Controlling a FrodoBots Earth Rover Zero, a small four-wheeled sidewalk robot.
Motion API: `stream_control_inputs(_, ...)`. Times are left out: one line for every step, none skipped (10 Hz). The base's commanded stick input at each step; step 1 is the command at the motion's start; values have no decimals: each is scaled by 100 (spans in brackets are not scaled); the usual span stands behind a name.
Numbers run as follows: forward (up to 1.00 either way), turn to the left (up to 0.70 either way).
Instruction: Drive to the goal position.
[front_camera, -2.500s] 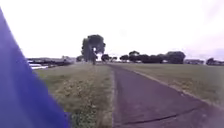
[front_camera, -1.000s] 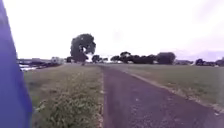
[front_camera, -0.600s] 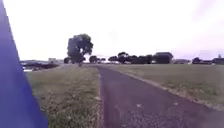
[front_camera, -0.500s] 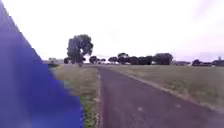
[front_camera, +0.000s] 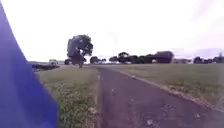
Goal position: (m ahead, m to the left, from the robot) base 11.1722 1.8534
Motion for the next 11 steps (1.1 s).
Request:
stream_control_inputs(70,0)
stream_control_inputs(70,0)
stream_control_inputs(70,0)
stream_control_inputs(70,0)
stream_control_inputs(70,0)
stream_control_inputs(70,0)
stream_control_inputs(70,0)
stream_control_inputs(70,0)
stream_control_inputs(70,0)
stream_control_inputs(70,0)
stream_control_inputs(70,0)
